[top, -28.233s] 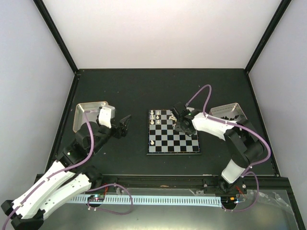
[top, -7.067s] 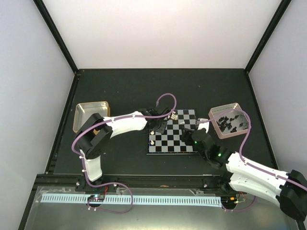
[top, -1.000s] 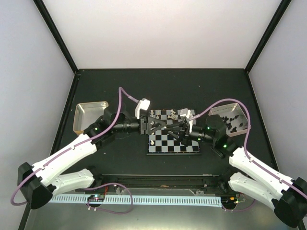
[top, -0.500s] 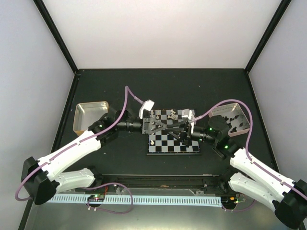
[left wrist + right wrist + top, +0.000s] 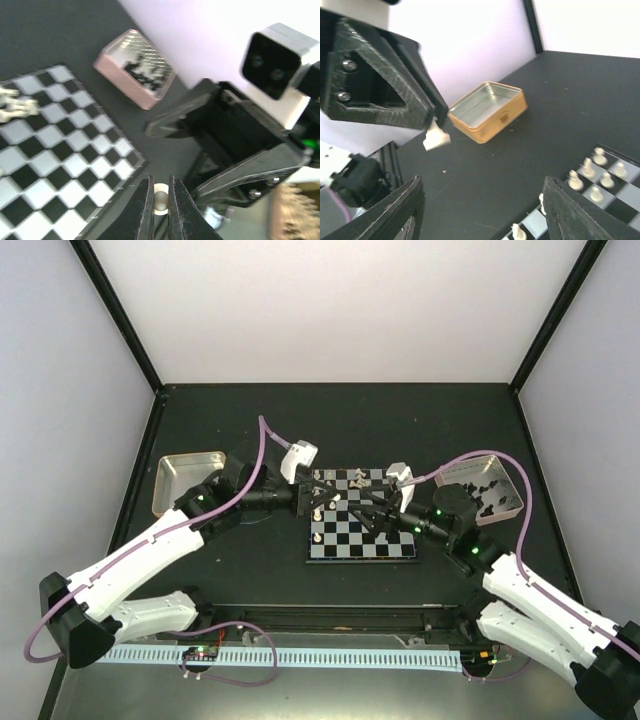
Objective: Set up the chess pieces on the board
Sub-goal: Place the chess piece on the chessboard.
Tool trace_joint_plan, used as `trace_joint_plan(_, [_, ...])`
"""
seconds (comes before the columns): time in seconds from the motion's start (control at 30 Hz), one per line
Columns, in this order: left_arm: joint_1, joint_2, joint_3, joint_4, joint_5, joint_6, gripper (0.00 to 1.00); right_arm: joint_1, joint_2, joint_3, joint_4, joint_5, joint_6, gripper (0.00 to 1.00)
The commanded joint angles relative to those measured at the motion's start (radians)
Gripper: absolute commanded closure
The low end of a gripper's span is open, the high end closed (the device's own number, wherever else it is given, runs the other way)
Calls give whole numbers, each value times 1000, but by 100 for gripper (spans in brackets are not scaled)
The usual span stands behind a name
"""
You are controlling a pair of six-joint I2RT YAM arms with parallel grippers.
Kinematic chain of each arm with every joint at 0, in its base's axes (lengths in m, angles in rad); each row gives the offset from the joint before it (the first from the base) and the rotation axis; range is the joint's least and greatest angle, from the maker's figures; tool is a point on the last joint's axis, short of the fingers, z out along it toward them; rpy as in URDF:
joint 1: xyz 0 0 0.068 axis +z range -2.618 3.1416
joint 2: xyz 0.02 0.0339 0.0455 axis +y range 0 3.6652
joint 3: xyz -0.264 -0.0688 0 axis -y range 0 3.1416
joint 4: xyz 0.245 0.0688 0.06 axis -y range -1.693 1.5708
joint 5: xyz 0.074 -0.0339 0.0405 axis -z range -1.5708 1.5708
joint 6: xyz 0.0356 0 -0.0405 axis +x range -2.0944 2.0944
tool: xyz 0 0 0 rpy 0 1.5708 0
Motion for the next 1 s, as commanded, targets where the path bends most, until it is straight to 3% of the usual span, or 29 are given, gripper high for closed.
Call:
trace_joint_plan(0.0, [-26, -11, 78, -230, -335, 177, 98, 3, -30, -36, -65, 170, 98, 35])
trace_joint_plan(0.23, [-119, 141, 41, -223, -564, 164, 98, 3, 4, -78, -213, 581, 332, 34])
trace_joint_plan(0.3, [-143, 202, 45, -209, -608, 129, 98, -1, 32, -75, -260, 633, 384, 34])
trace_joint_plan(0.53, [-193, 401, 101, -177, -683, 44, 98, -21, 114, -82, -286, 623, 492, 34])
trace_joint_plan(0.73, [-207, 510, 95, -118, -839, 15, 98, -27, 166, -97, -246, 574, 494, 34])
trace_joint_plan(0.97, [-207, 593, 107, -69, -822, 31, 98, -29, 203, -86, -250, 548, 476, 34])
